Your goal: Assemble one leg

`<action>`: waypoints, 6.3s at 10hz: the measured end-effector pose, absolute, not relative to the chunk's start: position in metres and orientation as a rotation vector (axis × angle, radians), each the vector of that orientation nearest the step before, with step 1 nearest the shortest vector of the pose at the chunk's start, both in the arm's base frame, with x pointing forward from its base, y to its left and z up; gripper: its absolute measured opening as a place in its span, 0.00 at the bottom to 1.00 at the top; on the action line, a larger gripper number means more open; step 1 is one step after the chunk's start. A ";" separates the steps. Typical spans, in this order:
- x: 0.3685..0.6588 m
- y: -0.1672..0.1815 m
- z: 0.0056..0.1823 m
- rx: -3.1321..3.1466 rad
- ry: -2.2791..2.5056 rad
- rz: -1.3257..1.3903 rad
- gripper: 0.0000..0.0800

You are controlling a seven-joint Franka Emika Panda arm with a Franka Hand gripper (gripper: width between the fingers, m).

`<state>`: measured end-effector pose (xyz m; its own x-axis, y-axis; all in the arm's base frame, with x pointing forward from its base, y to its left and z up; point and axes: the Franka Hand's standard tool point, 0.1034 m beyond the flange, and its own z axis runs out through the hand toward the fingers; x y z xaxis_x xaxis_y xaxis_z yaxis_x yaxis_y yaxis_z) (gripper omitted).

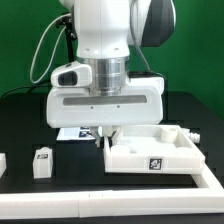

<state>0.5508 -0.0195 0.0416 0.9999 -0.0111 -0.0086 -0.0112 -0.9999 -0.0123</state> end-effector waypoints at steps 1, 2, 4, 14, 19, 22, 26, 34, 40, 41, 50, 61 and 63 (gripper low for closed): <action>0.560 -0.019 0.033 -3.131 0.021 0.013 0.06; 0.566 -0.020 0.027 -3.134 0.029 0.011 0.06; 0.571 -0.020 0.015 -3.141 0.090 0.013 0.06; 0.546 -0.016 0.039 -3.134 0.074 0.142 0.71; 0.512 -0.008 0.060 -3.054 0.031 0.630 0.81; 0.490 0.009 0.060 -2.978 -0.002 0.867 0.81; 0.469 0.014 0.063 -2.843 -0.066 1.223 0.81; 0.464 0.011 0.024 -2.760 -0.049 1.500 0.81; 0.446 0.006 0.011 -2.774 -0.018 1.489 0.70; 0.446 0.006 0.011 -2.773 -0.018 1.489 0.47; 0.504 0.053 0.113 -3.014 -0.087 0.880 0.36; 0.596 0.066 0.135 -3.071 -0.216 -0.471 0.36; 0.611 0.090 0.142 -2.999 -0.212 -0.745 0.36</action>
Offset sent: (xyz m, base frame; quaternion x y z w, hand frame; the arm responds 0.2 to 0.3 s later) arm 0.0243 0.0188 -0.0259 -0.0231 0.0373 0.0463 0.9980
